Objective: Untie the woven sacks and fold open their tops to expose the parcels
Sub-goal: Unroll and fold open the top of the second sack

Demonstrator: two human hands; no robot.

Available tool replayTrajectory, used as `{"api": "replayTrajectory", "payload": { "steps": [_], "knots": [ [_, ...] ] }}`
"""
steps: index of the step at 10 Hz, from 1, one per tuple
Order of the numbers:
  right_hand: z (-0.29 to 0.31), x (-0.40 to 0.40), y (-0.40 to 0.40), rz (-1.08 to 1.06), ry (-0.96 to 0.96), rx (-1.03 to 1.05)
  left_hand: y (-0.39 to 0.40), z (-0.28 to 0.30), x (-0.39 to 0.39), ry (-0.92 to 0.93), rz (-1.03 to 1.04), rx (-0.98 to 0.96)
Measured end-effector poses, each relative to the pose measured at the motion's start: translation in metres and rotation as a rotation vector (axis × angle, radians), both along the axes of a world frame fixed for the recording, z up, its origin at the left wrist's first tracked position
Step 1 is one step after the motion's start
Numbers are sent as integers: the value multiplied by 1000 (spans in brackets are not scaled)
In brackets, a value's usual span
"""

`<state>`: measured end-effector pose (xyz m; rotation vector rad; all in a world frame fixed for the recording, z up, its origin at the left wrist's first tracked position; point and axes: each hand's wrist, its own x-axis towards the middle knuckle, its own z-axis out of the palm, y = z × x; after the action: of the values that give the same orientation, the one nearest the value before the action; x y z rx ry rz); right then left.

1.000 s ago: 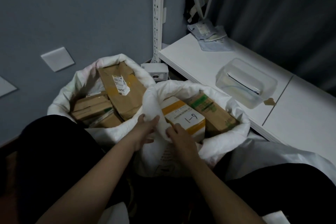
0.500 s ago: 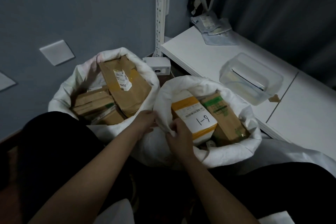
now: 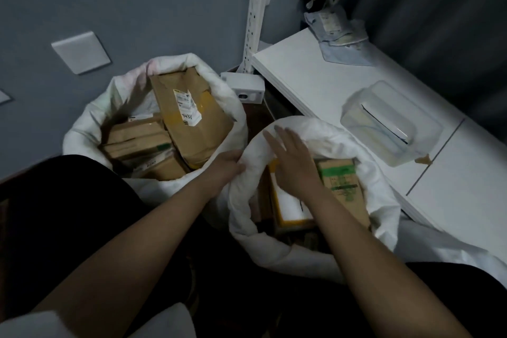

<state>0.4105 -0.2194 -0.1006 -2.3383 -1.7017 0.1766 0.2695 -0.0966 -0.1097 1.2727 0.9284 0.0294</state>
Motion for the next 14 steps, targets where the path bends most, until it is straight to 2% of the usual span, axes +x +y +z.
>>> {"api": "replayTrajectory", "payload": {
  "steps": [1,2,3,4,5,6,7,8,9,10,11,12,13,14],
  "knots": [
    [10,35,38,137,-168,-290,10,3,2,25,-82,-60],
    [20,47,63,211,65,-486,15,1,16,146,-59,128],
    [14,53,77,92,273,-568,1,12,23,126,123,242],
    [10,60,81,60,367,-532,0,5,30,-114,-189,538],
    [31,78,62,48,444,-501,11,-5,37,-10,-77,347],
    [36,103,25,-99,462,-525,30,-23,44,60,-78,142],
    [16,108,16,-224,535,-451,30,-16,55,155,-137,214],
    [2,105,34,-371,776,-409,10,-18,64,215,-306,605],
    [6,108,43,-336,796,-450,3,-30,70,92,-432,866],
    [12,117,16,-291,645,-247,11,-30,80,93,-323,740],
    [9,134,-42,-379,419,-171,18,-39,81,118,-240,640],
    [0,134,-83,-515,404,-270,23,-47,86,163,-209,583],
    [-4,134,-75,-634,484,-124,24,-49,92,206,-128,577],
    [8,144,-50,-792,955,46,33,-51,84,185,-74,704]
  ]
}}
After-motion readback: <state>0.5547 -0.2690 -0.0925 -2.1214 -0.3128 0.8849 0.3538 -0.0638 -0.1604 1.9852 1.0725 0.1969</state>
